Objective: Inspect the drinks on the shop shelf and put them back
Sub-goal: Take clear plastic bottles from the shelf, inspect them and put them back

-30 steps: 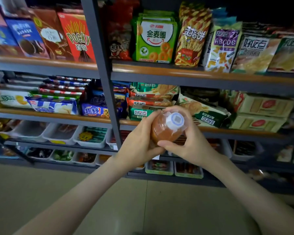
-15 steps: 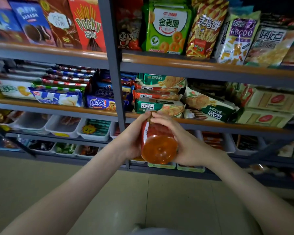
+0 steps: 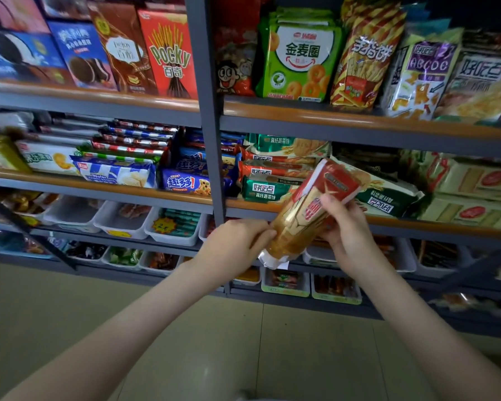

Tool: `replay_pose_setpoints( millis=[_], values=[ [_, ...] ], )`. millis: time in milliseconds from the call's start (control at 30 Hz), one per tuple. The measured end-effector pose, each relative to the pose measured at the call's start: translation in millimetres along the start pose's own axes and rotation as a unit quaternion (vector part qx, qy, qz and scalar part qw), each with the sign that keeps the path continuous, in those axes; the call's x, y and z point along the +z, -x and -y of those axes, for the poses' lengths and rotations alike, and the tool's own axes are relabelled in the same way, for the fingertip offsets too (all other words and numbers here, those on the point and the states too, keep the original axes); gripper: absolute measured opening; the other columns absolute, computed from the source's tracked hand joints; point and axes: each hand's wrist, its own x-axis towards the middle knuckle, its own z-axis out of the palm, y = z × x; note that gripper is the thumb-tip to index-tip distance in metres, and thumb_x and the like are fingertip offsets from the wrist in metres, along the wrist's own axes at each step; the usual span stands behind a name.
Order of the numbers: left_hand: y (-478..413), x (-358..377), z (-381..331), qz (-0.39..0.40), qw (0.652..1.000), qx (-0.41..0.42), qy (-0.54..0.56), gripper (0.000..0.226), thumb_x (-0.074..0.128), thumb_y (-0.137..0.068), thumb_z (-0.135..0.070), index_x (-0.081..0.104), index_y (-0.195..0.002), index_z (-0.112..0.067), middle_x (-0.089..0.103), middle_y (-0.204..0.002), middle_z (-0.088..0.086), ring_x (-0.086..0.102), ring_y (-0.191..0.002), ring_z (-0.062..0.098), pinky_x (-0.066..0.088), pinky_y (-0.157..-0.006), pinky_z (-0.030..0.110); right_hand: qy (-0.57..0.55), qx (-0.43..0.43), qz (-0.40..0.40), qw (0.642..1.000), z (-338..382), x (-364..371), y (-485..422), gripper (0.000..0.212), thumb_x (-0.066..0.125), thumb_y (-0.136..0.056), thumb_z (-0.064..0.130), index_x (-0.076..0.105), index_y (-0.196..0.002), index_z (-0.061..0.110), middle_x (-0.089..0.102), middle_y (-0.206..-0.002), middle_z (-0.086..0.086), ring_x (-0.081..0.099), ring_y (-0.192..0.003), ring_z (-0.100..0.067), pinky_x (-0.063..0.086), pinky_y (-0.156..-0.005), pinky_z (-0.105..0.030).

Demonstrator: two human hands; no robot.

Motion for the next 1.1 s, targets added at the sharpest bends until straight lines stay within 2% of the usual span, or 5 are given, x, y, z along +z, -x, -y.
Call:
replay_pose_setpoints(
  millis=[200, 467, 633, 900, 1100],
  values=[
    [-9, -4, 19, -0.032, 0.971, 0.166, -0.166, 0.095, 0.069, -0.073, 0.009, 0.023, -0.150, -0.022, 0.034, -0.148, 0.014, 0.053, -0.118, 0.033, 0.051, -0.084, 0.033, -0.164, 0.126, -0.008, 0.978, 8, 1, -1, 0.047, 0.050, -0.092, 0.048, 0.058, -0.128, 0.019, 0.069, -0.118, -0.009, 0.066, -0.108, -0.025, 0.051, -0.091, -0.047],
    [-27, 5, -13, -0.040, 0.939, 0.324, -0.107, 0.067, 0.063, -0.085, -0.042, 0.036, -0.140, -0.013, 0.035, -0.152, 0.017, 0.026, -0.144, 0.028, 0.016, -0.119, 0.051, -0.077, 0.190, 0.089, 0.975, 9, 7, 7, 0.046, 0.038, -0.097, 0.055, 0.065, -0.121, 0.025, 0.070, -0.116, -0.012, 0.067, -0.106, -0.027, 0.051, -0.088, -0.045],
    [-21, 4, -34, -0.067, 0.994, 0.075, 0.052, 0.078, 0.066, -0.065, -0.067, 0.049, -0.124, -0.020, 0.068, -0.099, -0.010, 0.063, -0.086, 0.004, 0.052, -0.072, 0.015, 0.258, 0.114, 0.063, 0.957, 20, -4, 18, 0.033, 0.037, -0.104, 0.016, 0.058, -0.129, 0.011, 0.061, -0.116, -0.005, 0.063, -0.099, -0.019, 0.044, -0.058, -0.002],
    [-29, 11, -43, -0.020, 0.981, -0.120, 0.153, 0.051, 0.059, -0.062, -0.083, 0.057, -0.088, -0.039, 0.067, -0.071, -0.017, 0.063, -0.069, -0.008, 0.051, -0.061, 0.013, 0.252, -0.098, 0.164, 0.949, 17, -16, 31, 0.053, 0.039, -0.097, 0.035, 0.017, -0.143, 0.049, 0.024, -0.126, 0.053, 0.028, -0.115, 0.035, 0.031, -0.089, 0.004],
    [-45, 1, -56, -0.015, 0.968, -0.200, 0.152, 0.060, 0.059, -0.070, -0.075, 0.061, -0.074, -0.016, 0.070, -0.071, 0.006, 0.066, -0.064, 0.014, 0.053, -0.061, 0.027, 0.371, -0.104, 0.201, 0.901, 8, -19, 32, 0.099, 0.061, -0.074, 0.068, -0.015, -0.138, 0.065, 0.012, -0.151, 0.036, 0.027, -0.140, 0.001, 0.037, -0.110, -0.040]
  ],
)
